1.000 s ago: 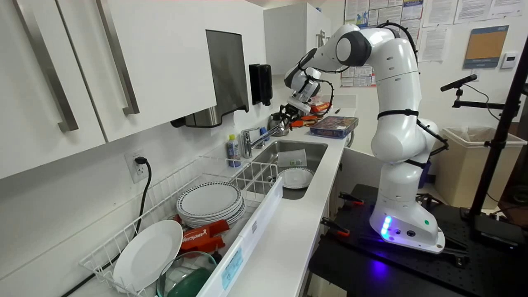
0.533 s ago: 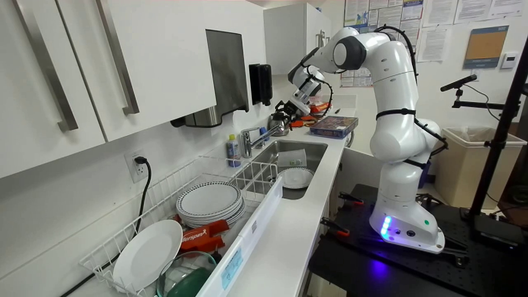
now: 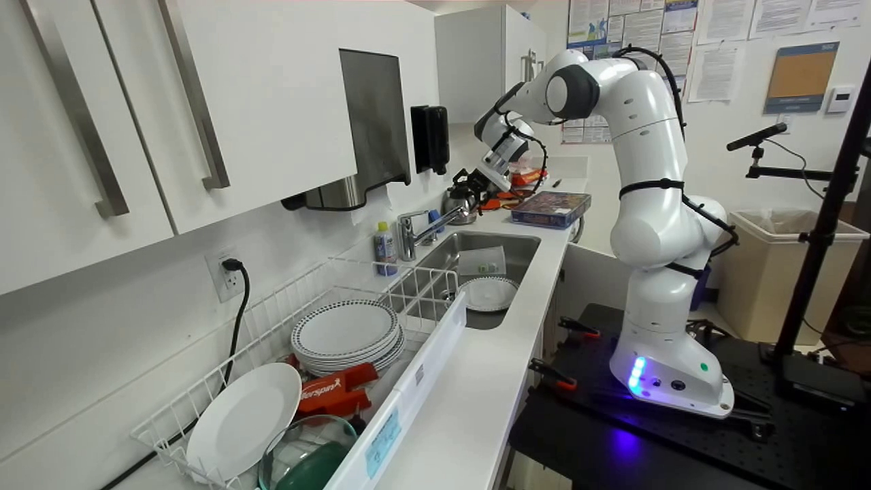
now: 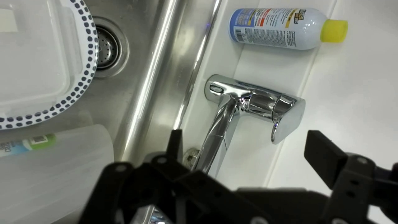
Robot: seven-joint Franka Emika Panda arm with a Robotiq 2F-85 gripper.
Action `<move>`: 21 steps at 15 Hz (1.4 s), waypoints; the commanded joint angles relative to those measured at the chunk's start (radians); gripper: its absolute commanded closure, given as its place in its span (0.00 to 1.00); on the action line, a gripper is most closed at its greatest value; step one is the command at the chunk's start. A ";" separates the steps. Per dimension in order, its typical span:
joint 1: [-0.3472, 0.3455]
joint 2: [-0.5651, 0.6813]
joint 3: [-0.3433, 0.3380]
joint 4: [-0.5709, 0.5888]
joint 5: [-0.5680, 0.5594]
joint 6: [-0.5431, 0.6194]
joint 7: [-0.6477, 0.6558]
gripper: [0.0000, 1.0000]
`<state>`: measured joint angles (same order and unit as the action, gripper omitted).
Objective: Move the faucet to the right, push the faucet handle upwards
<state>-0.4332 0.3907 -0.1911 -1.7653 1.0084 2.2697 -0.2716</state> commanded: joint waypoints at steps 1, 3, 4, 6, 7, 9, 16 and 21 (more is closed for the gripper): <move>0.007 0.028 -0.005 0.030 0.017 -0.003 0.002 0.00; -0.005 0.059 0.010 0.064 0.056 -0.011 -0.022 0.00; -0.007 0.077 0.014 0.082 0.076 -0.009 -0.024 0.00; -0.017 0.116 0.029 0.122 0.131 -0.019 -0.059 0.00; -0.020 0.134 0.035 0.140 0.161 -0.019 -0.078 0.00; -0.026 0.173 0.042 0.181 0.198 -0.051 -0.093 0.00; -0.050 0.279 0.064 0.313 0.300 -0.133 -0.106 0.00; -0.033 0.340 0.060 0.397 0.321 -0.150 -0.083 0.00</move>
<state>-0.4646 0.6833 -0.1393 -1.4426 1.3126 2.1481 -0.3657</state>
